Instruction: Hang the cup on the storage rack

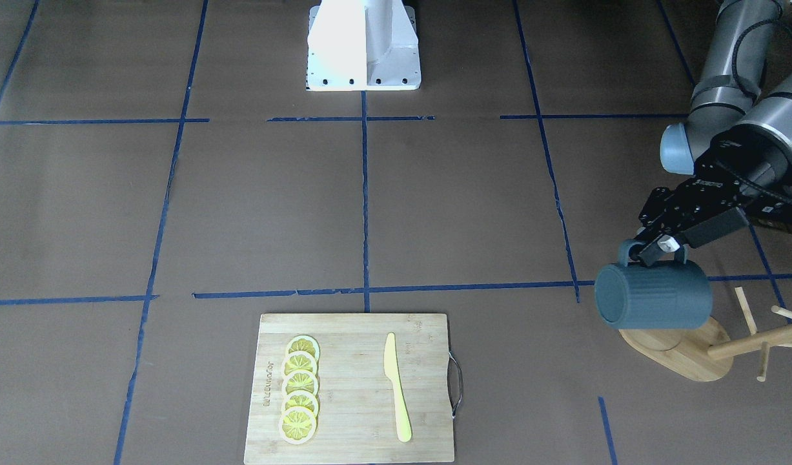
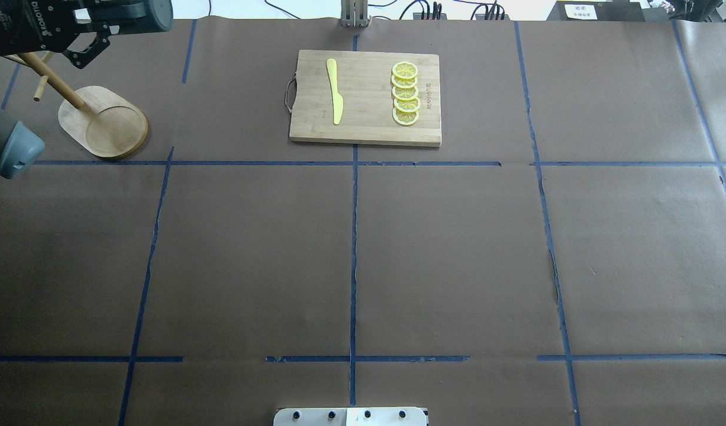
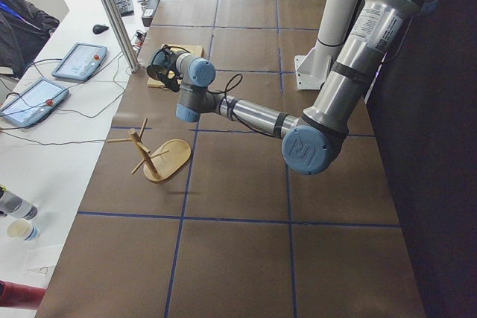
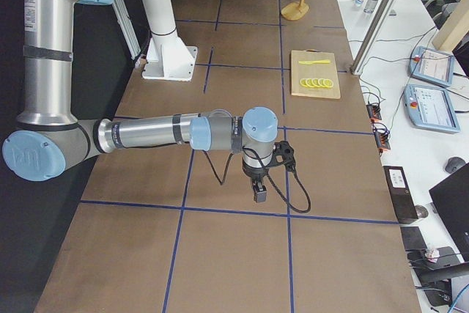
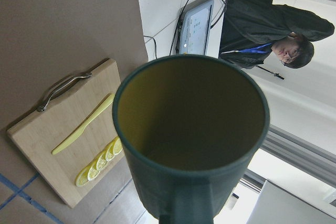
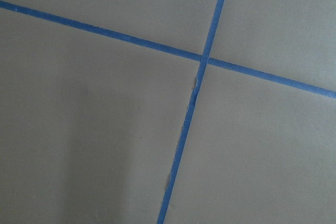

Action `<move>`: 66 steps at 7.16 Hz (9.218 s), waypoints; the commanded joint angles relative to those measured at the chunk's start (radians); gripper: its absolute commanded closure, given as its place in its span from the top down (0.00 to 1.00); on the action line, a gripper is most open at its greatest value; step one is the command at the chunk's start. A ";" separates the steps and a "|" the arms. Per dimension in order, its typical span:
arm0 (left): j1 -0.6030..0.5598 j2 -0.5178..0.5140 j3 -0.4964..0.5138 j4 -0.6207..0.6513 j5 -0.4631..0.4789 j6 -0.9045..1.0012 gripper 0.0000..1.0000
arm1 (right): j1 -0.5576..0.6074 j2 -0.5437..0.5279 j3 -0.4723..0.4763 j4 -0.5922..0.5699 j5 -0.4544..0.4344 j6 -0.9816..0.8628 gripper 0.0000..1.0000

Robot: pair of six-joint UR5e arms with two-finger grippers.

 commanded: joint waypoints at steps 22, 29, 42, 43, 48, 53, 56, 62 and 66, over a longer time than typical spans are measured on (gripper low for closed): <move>-0.093 0.067 0.387 -0.412 0.005 -0.217 0.47 | 0.000 0.012 0.007 0.000 -0.004 0.000 1.00; -0.110 0.067 0.370 -0.412 -0.086 -0.086 1.00 | 0.000 0.011 0.007 0.000 -0.004 0.003 1.00; -0.272 0.176 0.368 0.119 -0.586 1.745 0.99 | 0.000 0.009 -0.001 -0.001 -0.001 0.004 1.00; -0.274 0.174 0.368 0.174 -0.563 1.865 1.00 | 0.000 0.009 -0.003 -0.001 -0.001 0.003 1.00; -0.328 0.174 0.349 0.656 -0.369 2.589 1.00 | 0.000 0.006 -0.001 -0.001 0.001 0.004 1.00; -0.430 0.194 -0.102 1.654 -0.204 2.975 1.00 | 0.000 0.006 -0.001 -0.001 0.001 0.004 1.00; -0.446 0.370 -0.272 1.877 -0.314 2.788 1.00 | 0.000 0.005 -0.001 -0.001 0.001 0.004 1.00; -0.444 0.498 -0.380 1.802 -0.303 2.796 1.00 | 0.000 -0.005 -0.003 -0.003 -0.005 0.027 1.00; -0.444 0.509 -0.380 1.803 -0.306 2.796 1.00 | -0.005 -0.021 -0.004 -0.001 0.002 0.029 1.00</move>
